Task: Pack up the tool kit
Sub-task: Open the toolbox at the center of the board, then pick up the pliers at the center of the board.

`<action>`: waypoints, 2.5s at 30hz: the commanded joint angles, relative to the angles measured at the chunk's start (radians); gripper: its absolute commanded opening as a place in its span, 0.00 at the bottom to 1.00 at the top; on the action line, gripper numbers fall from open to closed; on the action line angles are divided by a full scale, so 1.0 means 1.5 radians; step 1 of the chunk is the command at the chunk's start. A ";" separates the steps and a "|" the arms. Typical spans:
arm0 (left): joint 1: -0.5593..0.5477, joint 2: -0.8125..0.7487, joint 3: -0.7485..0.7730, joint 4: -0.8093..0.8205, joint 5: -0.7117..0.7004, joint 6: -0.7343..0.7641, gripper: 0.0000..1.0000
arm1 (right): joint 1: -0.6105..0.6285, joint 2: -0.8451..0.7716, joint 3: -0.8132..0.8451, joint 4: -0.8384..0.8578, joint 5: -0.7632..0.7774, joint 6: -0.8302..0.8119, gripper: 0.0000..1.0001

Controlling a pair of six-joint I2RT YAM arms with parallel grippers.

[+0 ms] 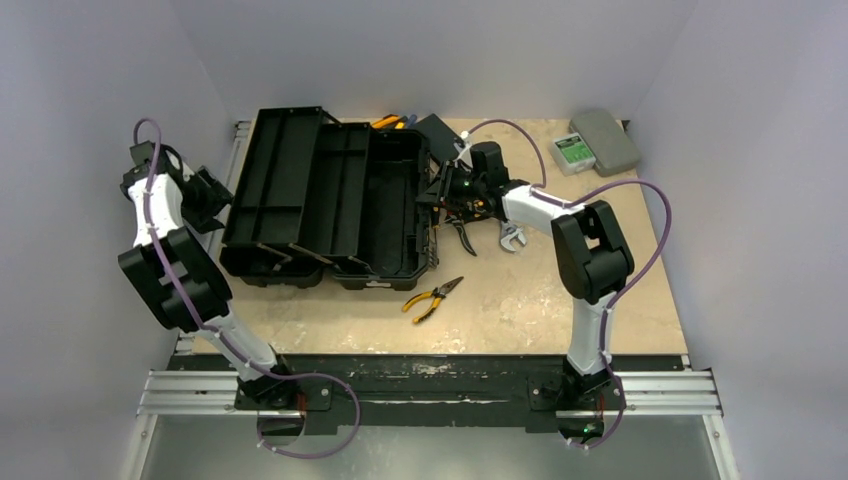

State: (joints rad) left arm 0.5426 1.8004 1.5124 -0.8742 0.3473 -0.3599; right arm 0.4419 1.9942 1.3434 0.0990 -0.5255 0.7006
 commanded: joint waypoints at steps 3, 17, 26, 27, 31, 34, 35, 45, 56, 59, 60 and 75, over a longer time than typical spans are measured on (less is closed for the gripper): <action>-0.029 -0.167 0.088 -0.051 0.023 -0.027 0.79 | 0.041 0.006 -0.021 -0.016 -0.034 -0.020 0.24; -0.308 -0.383 0.163 -0.102 -0.133 -0.017 0.89 | 0.064 -0.018 -0.040 0.022 -0.038 -0.011 0.25; -0.539 -0.430 0.086 -0.068 -0.225 -0.032 0.89 | 0.073 -0.050 -0.041 0.024 -0.033 0.013 0.41; -0.560 -0.430 0.080 -0.062 -0.229 -0.032 0.88 | 0.073 -0.056 -0.034 0.012 -0.031 0.010 0.45; -0.623 -0.439 0.046 -0.026 -0.265 -0.027 0.89 | 0.072 -0.086 -0.015 -0.036 -0.007 -0.006 0.65; -0.640 -0.438 0.029 -0.013 -0.262 -0.013 0.91 | 0.066 -0.121 -0.016 -0.063 0.023 -0.019 0.84; -0.641 -0.433 0.030 -0.017 -0.261 -0.005 0.93 | 0.063 -0.133 -0.018 -0.065 0.031 -0.022 0.92; -0.638 -0.481 -0.040 0.035 -0.270 0.007 1.00 | -0.014 -0.291 -0.099 -0.148 0.120 -0.076 0.99; -0.775 -0.399 -0.106 0.156 -0.160 0.022 1.00 | -0.038 -0.518 -0.220 -0.298 0.411 -0.116 0.99; -0.854 -0.340 -0.093 0.162 -0.223 0.039 0.95 | -0.040 -0.583 -0.275 -0.313 0.494 -0.109 0.99; -0.875 -0.322 -0.092 0.166 -0.245 0.045 0.94 | -0.040 -0.607 -0.296 -0.311 0.507 -0.110 0.99; -1.089 -0.148 -0.108 0.122 -0.380 0.134 0.81 | -0.041 -0.759 -0.467 -0.317 0.479 -0.116 0.99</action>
State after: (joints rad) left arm -1.0317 1.5543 1.3632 -0.6716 -0.1436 -0.2165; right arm 0.3809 0.9001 0.6655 -0.3923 0.1909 0.5247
